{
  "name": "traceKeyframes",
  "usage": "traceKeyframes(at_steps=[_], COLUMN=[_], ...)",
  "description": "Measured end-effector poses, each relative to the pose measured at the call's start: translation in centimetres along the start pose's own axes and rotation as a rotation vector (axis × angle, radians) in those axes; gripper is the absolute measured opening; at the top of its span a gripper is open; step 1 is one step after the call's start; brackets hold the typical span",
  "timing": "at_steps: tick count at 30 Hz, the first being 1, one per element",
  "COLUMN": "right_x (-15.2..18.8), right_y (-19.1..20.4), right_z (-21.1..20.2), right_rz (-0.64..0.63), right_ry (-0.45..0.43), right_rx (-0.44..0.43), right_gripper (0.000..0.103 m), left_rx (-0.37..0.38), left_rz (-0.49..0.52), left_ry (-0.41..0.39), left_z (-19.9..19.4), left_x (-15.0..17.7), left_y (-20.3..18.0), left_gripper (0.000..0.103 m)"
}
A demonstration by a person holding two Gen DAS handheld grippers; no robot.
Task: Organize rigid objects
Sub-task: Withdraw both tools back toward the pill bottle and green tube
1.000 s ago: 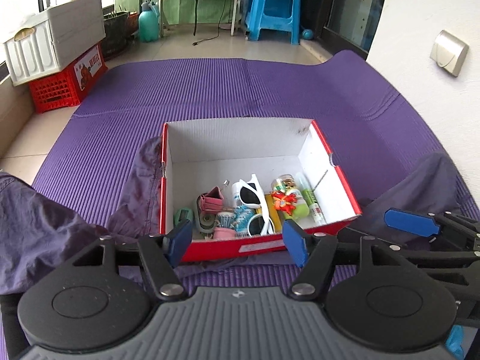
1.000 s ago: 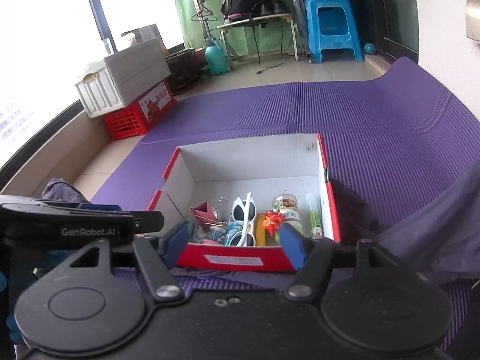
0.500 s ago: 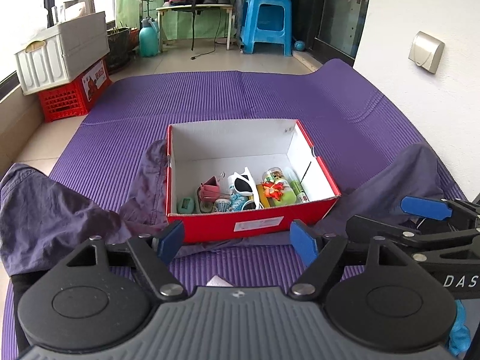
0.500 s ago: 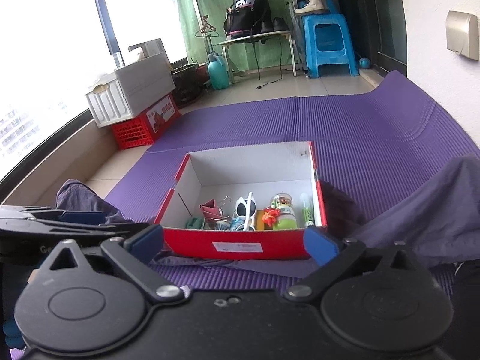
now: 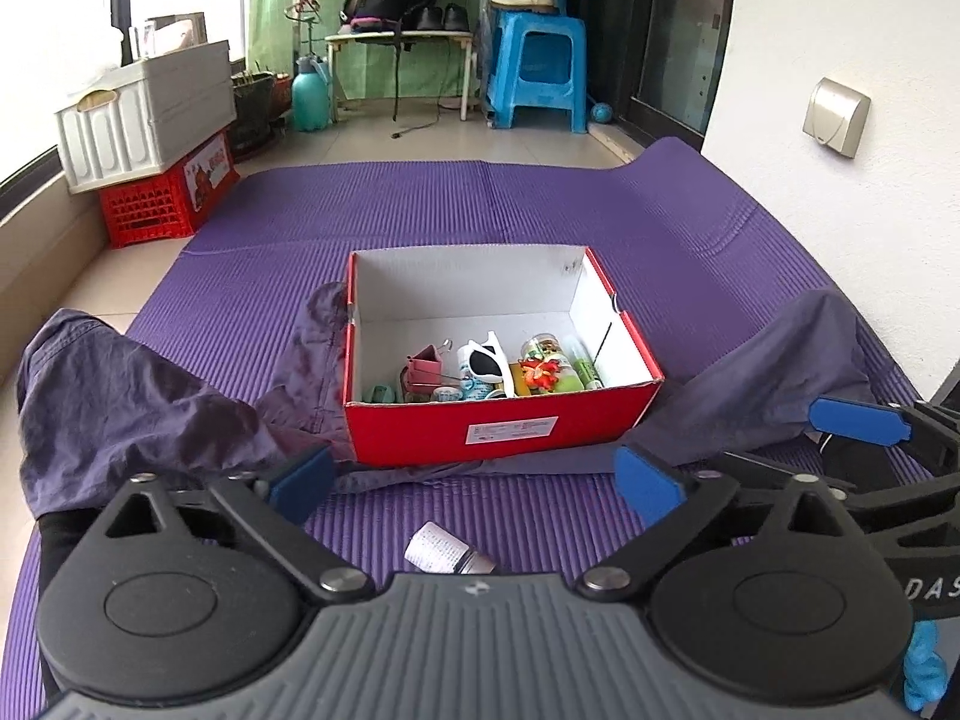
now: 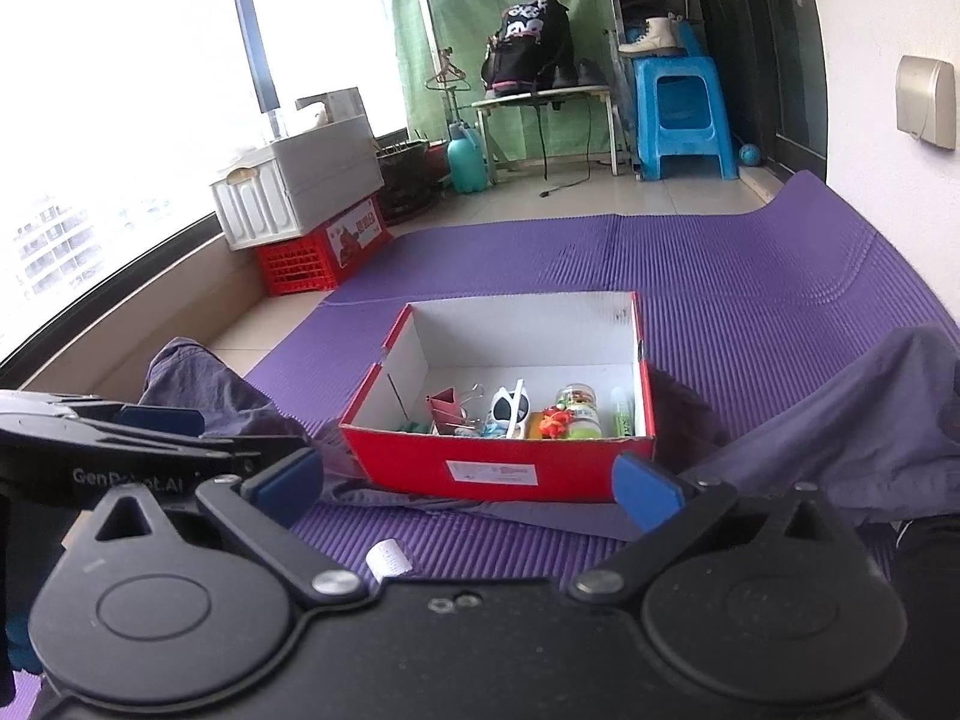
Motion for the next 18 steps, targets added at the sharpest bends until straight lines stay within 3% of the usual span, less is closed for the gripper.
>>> traceKeyframes(at_steps=[12, 18], right_x=[2.4, 3.8], right_y=[1.0, 1.2], right_z=[-1.9, -1.2], right_rz=[-0.051, -0.073], right_ry=[-0.028, 0.007], right_rx=[-0.018, -0.019], right_gripper=[0.103, 0.103], left_rx=[-0.049, -0.038], left_rz=[-0.022, -0.038], left_ry=[-0.040, -0.004], left_z=[-0.6, 0.6], left_x=[1.9, 2.9], left_y=[0.7, 1.1], left_gripper=[0.102, 0.102])
Point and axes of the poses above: each gripper's, at about its wrist camera, not at the fingertips, and z roughly the way its jaws point, y to its left, x to its underside, the point moved 4 cm from there along z, roughly the way its jaws point, and after that the axes turned 9 degrees about -x, right-handed, at the moved point
